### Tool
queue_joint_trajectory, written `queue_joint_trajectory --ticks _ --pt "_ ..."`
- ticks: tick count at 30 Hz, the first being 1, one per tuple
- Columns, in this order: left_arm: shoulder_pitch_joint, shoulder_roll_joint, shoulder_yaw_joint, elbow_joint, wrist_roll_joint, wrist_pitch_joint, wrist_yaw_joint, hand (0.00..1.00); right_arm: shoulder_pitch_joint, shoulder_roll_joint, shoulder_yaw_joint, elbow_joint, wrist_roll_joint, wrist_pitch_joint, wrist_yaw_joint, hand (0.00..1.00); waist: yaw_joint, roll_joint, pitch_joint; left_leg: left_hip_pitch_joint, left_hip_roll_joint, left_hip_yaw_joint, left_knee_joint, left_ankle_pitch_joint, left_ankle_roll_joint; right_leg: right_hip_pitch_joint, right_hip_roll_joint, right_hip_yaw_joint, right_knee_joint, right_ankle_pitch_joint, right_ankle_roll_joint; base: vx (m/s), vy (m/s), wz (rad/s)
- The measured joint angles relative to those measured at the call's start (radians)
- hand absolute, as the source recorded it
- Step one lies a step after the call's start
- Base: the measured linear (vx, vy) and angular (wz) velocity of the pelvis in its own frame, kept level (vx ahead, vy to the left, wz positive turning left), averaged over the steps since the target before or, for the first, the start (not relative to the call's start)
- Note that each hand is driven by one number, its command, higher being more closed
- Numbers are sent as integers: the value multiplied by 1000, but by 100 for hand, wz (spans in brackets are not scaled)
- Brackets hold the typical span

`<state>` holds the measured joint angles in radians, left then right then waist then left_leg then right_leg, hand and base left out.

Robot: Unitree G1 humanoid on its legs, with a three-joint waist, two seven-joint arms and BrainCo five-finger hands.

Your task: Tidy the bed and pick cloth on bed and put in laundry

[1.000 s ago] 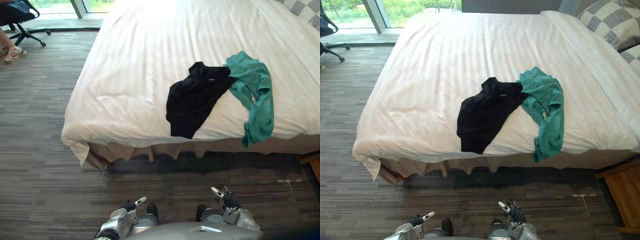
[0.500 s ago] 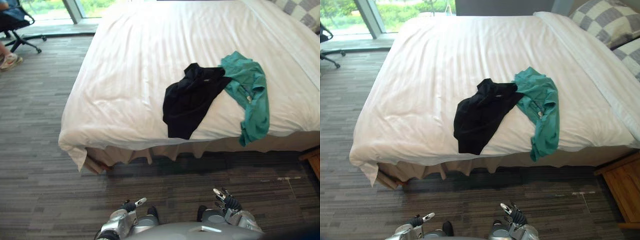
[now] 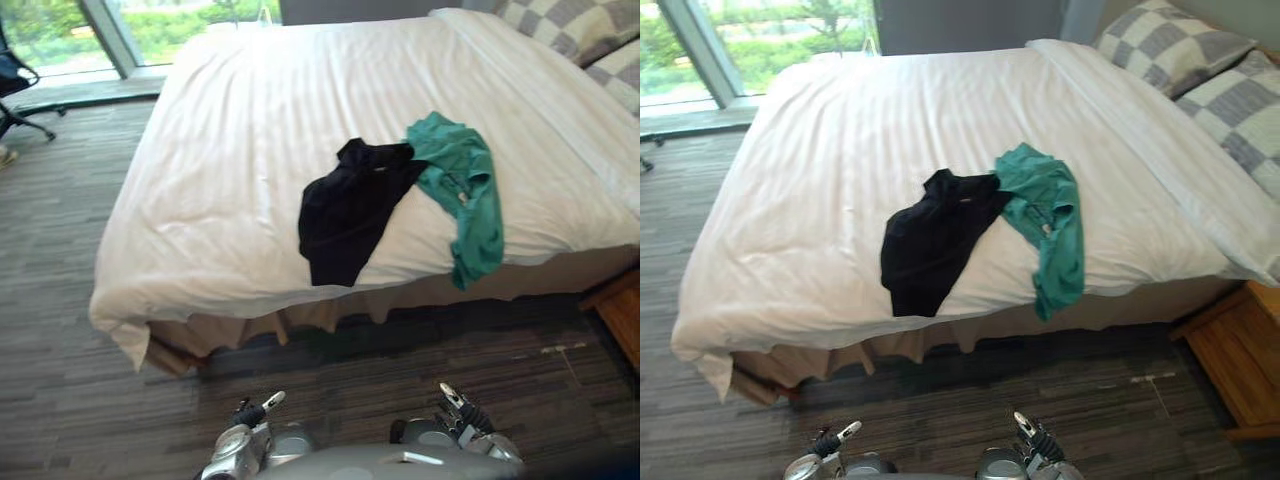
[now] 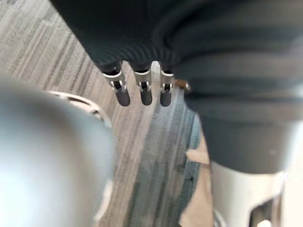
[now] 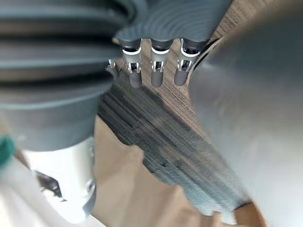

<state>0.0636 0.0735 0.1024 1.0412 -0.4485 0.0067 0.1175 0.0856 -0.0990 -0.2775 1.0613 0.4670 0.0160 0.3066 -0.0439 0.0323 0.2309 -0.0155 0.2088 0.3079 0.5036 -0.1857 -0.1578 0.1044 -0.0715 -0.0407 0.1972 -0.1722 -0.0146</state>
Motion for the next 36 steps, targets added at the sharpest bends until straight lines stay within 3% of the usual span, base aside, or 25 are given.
queue_joint_trajectory --ticks 2,4,5,6,7,8,9,12,15,16,17,18,21,22,23,25,26,27,31,34,36 --pt "2 -8 0 -6 -64 19 -21 0 0 -2 -6 9 0 4 3 0 -3 7 11 -11 -62 7 -77 -23 16 17 -10 38 -2 -7 -1 95 81 -67" --pt "3 -8 0 -7 -105 31 -33 0 4 -3 -16 12 4 4 7 0 -3 19 19 -32 -87 43 -173 14 41 31 -2 54 -7 -18 9 69 106 -58" --pt "4 -15 3 -6 -114 31 -34 0 21 -13 -14 3 10 5 15 0 3 41 28 -37 -68 46 -193 63 100 49 30 70 -5 -32 20 104 175 -56" --pt "7 -15 18 -4 -108 33 -33 0 26 -12 -1 1 9 7 15 0 14 36 21 -35 -68 71 -183 39 133 63 33 87 -5 -36 25 104 175 -46" --pt "5 -12 18 -4 -107 32 -34 0 25 -9 5 -3 9 7 15 0 13 33 17 -37 -70 73 -182 35 138 58 31 86 3 -38 30 198 177 -30" --pt "-1 2 28 -12 -104 29 -41 0 26 15 8 -5 8 1 12 0 18 -6 29 -38 -87 94 -181 21 156 33 8 82 42 -66 44 128 85 -12" --pt "-3 6 33 -21 -97 30 -47 0 25 20 7 -5 7 -4 8 0 21 -13 32 -39 -94 101 -179 14 165 26 -1 81 47 -70 50 227 163 -22" --pt "-6 5 36 -29 -82 38 -45 0 17 18 8 -5 -3 -9 -9 0 37 -29 22 -36 -112 144 -177 -19 195 -7 -42 34 104 -92 68 139 89 -25" --pt "-5 8 34 -26 -77 54 -35 0 3 17 7 -15 -20 -31 -11 0 35 -34 22 6 -138 179 -210 -36 196 -108 -90 -23 314 -100 93 200 83 -36" --pt "-2 11 16 -19 -77 56 -23 0 3 17 6 -27 -21 -50 -11 0 28 -34 20 57 -148 180 -241 -31 192 -132 -124 -68 417 -80 127 174 48 -9" --pt "-2 13 13 -19 -77 56 -23 0 4 17 6 -26 -21 -55 -11 0 28 -36 21 71 -148 179 -243 -25 202 -138 -132 -84 440 -77 125 308 14 5" --pt "0 18 8 -18 -80 53 -23 0 9 13 7 -21 -23 -60 -11 0 29 -37 20 95 -142 172 -247 -26 206 -139 -148 -131 465 -115 118 252 -55 21" --pt "-9 25 -24 -22 -91 47 -4 0 6 13 16 -23 -17 -67 -9 0 30 -34 21 105 -101 118 -274 -13 179 -174 -117 -177 397 -140 115 240 -123 47" --pt "-9 28 -24 -23 -97 48 9 0 2 21 21 -24 4 -70 -4 0 27 -35 21 105 -73 67 -303 5 148 -199 -90 -160 296 -119 129 137 -124 64" --pt "-9 28 -24 -24 -99 47 14 0 1 22 26 -24 14 -71 -4 0 26 -36 22 105 -67 52 -311 10 139 -202 -85 -149 263 -105 131 175 -205 105" --pt "-8 33 -21 -27 -100 45 21 0 1 27 36 -23 40 -73 -3 0 27 -49 23 106 -59 -22 -338 21 107 -203 -83 -75 118 -25 131 176 -275 103" --pt "-1 49 -20 -27 -100 32 20 0 0 45 36 -21 43 -75 -7 0 29 -82 23 105 -74 -61 -354 25 74 -190 -103 -33 37 61 130 206 -358 110" --pt "-3 47 -10 -26 -100 24 21 0 -4 42 27 -3 52 -75 -15 0 28 -72 32 128 -55 -98 -384 48 46 -160 -83 -78 51 67 126 173 -296 96" --pt "13 7 24 -27 -100 10 21 0 -23 29 21 -5 129 -62 -21 0 35 -24 25 162 3 -98 -492 117 9 -162 -31 -141 86 21 92 227 -289 39" --pt "9 -6 33 -27 -174 -2 26 0 -20 32 -19 -4 214 -43 -56 0 34 -20 24 209 8 -68 -529 148 7 -128 -19 -140 73 20 90 173 -70 4" --pt "-2 -12 82 -27 -337 -46 46 0 1 48 -93 -3 284 -37 -122 0 33 -34 22 234 -3 -41 -540 149 7 -85 -25 -138 33 23 94 76 48 -2"
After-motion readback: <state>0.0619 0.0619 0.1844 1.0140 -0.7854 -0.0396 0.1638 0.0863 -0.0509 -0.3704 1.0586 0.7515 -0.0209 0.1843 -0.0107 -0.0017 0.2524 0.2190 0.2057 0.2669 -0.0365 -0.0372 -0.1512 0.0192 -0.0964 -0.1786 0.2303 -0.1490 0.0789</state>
